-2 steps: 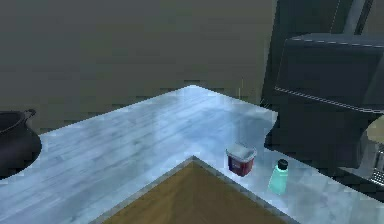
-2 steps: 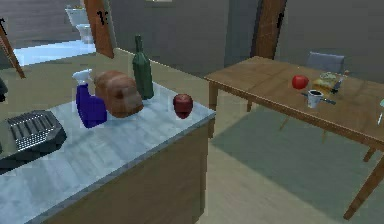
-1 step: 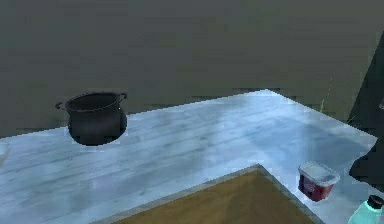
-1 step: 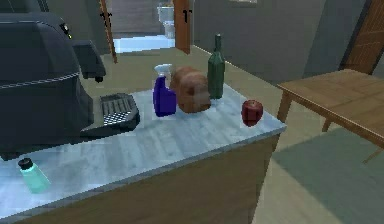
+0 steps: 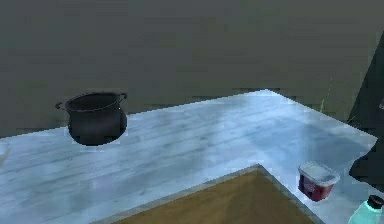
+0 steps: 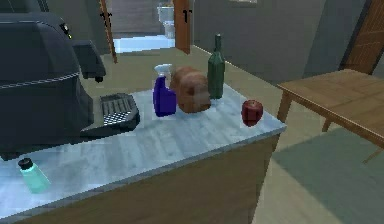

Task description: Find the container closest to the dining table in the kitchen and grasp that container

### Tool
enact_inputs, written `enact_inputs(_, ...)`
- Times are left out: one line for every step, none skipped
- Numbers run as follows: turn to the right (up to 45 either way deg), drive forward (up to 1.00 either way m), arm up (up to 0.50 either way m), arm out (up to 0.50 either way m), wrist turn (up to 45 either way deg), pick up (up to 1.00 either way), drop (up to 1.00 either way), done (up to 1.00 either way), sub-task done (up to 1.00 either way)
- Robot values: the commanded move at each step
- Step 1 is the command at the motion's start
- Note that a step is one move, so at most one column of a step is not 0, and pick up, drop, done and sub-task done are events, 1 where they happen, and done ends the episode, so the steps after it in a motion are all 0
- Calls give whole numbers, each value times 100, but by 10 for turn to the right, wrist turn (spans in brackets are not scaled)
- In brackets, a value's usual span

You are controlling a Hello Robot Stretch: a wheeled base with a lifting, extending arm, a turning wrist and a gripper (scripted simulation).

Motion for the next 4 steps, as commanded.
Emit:
enact_inputs(0,0,38,0,0,0,0,0,0)
enact_inputs(0,0,0,50,0,0,0,0,0)
enact_inputs(0,0,0,0,450,0,0,0,0)
enact_inputs(0,0,0,0,450,0,0,0,0)
